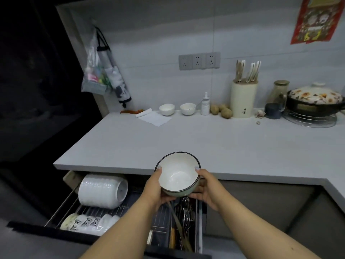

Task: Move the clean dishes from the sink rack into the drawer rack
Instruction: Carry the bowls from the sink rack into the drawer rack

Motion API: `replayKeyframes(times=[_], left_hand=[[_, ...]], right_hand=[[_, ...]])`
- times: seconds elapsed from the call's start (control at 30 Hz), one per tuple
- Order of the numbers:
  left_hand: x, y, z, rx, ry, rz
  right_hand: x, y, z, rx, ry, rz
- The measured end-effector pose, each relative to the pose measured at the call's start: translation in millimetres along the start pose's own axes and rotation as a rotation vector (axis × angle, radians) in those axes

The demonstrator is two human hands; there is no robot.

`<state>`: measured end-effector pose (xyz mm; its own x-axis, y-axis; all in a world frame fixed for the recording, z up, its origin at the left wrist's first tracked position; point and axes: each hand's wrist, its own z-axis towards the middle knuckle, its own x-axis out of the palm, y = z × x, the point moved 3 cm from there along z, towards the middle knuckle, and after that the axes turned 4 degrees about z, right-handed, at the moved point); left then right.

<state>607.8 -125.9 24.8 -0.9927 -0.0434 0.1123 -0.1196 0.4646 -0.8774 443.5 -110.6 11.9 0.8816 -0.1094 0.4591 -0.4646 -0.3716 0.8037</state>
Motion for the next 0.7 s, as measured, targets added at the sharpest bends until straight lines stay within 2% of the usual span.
replayKeyframes(times=[0.13,0.27,0.37,0.5,0.6,0.7], left_hand=[[-46.4,3.1,-4.1,-0.006,-0.051,-0.030],[-94.7,10.1,-2.2,0.012,-0.124,0.105],[-127.7,14.8,-2.2,0.054,-0.193,0.305],[-161.4,32.7,-3.9,0.120,-0.181,0.573],[-185.0,56.8,8.8,0.068,-0.237,0.895],[-200.6,76.4,17.5,-0.054,-0.237,1.069]], right_hand=[[38.7,-21.7,4.0,0.021,0.012,-0.042],[67.5,-42.7,13.8,0.022,-0.045,-0.111],[77.6,-55.8,25.5,0.007,-0.085,-0.228],[68.5,-83.7,50.9,0.048,-0.223,-0.462],[58.1,-105.5,69.7,0.095,-0.294,-0.746],[60.0,-120.9,76.3,0.170,-0.305,-0.950]])
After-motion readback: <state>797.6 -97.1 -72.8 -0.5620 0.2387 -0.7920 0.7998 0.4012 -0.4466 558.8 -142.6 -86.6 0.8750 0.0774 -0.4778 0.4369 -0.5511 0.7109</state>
